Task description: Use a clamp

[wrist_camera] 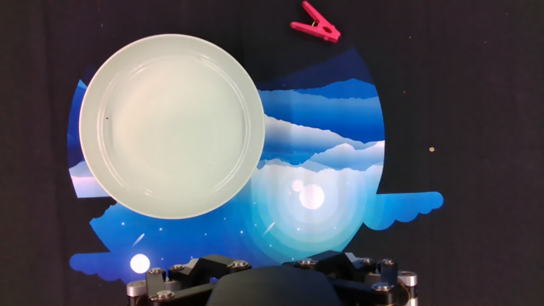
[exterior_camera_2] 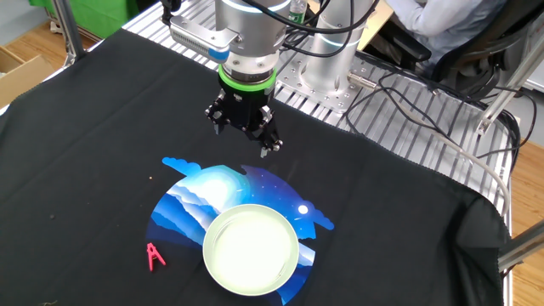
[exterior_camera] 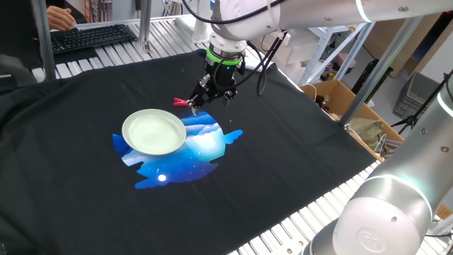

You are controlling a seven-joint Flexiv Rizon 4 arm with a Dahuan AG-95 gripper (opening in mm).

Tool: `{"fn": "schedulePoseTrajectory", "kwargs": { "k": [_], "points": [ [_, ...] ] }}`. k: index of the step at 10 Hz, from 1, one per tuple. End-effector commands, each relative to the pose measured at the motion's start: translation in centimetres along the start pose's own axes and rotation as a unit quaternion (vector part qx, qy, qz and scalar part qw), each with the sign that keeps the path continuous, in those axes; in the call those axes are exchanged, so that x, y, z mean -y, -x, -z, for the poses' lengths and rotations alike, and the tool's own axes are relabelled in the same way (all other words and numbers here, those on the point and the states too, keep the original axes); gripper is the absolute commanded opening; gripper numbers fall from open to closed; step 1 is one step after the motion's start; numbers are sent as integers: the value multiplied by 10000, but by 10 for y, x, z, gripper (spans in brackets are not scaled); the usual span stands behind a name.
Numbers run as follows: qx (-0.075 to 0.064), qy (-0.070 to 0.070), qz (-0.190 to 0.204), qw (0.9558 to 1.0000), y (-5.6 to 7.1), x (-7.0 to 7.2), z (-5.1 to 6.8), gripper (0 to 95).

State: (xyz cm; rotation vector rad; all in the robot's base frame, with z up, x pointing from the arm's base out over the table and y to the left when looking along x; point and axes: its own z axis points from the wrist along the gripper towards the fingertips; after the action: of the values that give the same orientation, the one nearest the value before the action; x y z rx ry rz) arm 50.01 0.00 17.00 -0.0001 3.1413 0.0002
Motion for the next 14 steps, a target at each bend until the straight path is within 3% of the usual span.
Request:
{"fn": "schedulePoseTrajectory", "kwargs": {
  "k": [1,2,7,11,14],
  "points": [
    [-2,-1,0,10000,0,0,0,950],
    [358,243,-610,9972,0,0,-1,0],
    [365,244,-587,9973,0,-2,-5,0],
    [373,223,-335,9985,1,-2,-6,0],
    [385,210,-79,9990,8,-2,-9,0]
  ]
}}
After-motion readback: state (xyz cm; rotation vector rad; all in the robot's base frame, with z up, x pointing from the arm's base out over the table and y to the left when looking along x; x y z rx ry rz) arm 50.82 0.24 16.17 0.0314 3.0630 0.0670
